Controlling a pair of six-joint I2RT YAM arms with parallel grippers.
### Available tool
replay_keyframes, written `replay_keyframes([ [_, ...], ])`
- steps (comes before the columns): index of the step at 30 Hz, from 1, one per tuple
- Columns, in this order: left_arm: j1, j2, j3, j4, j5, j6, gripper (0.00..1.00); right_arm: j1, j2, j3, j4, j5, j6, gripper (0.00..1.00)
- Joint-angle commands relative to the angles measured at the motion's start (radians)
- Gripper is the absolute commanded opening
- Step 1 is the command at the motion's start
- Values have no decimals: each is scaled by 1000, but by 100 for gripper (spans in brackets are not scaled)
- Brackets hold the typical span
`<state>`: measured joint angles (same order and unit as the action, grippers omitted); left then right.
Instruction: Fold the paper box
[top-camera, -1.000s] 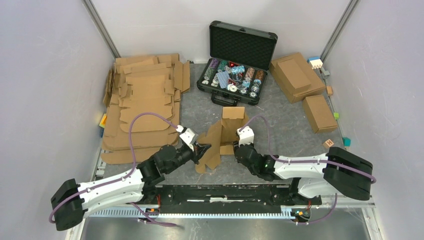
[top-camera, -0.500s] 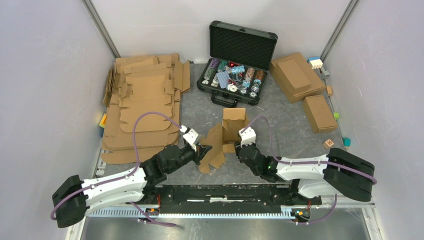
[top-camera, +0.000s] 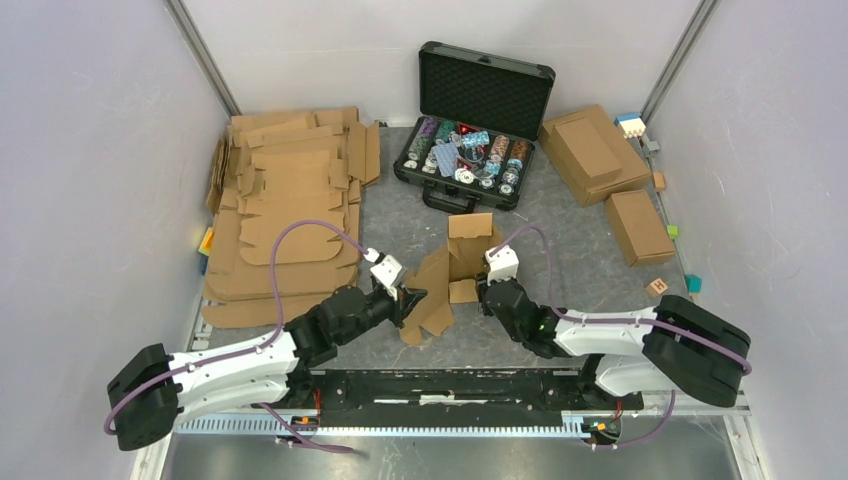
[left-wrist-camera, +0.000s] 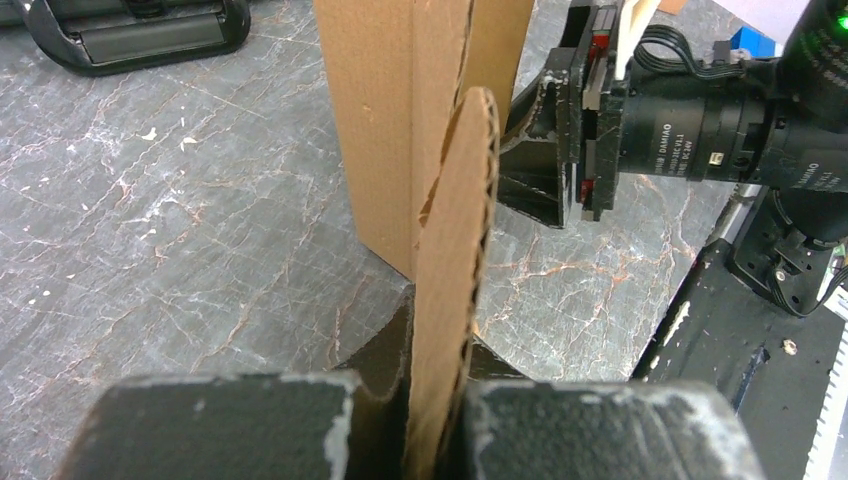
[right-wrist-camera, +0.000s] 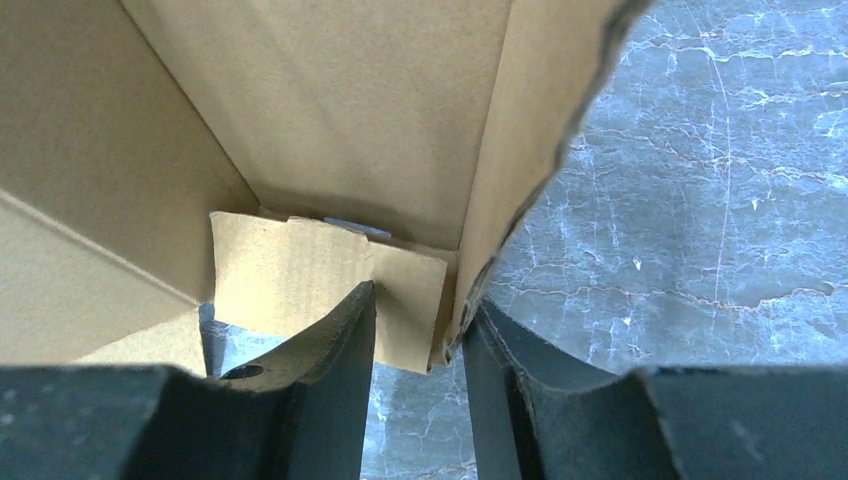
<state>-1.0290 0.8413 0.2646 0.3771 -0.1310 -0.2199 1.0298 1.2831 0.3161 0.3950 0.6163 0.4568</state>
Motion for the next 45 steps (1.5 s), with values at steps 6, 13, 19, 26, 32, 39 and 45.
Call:
replay_keyframes([
  [6, -9, 53, 35, -29, 9, -7, 5, -30, 109, 55, 13, -87, -4, 41],
  [13, -12, 42, 32, -30, 4, -7, 6, -29, 188, 107, -107, -34, 41, 41],
  [19, -14, 32, 28, -29, 1, -8, 6, -32, 198, 152, -212, 42, 82, 48],
  [26, -15, 31, 27, -29, 0, -10, 6, -60, 186, 127, -136, -47, 148, 60],
  [32, -16, 31, 26, -29, -1, -10, 6, -92, 143, 81, 6, -146, 172, 58],
  [39, -17, 32, 27, -29, -2, -9, 6, -103, 134, 91, 38, -181, 137, 54],
  [45, -22, 35, 28, -30, 1, -9, 6, -105, 159, 101, 2, -152, 172, 55],
])
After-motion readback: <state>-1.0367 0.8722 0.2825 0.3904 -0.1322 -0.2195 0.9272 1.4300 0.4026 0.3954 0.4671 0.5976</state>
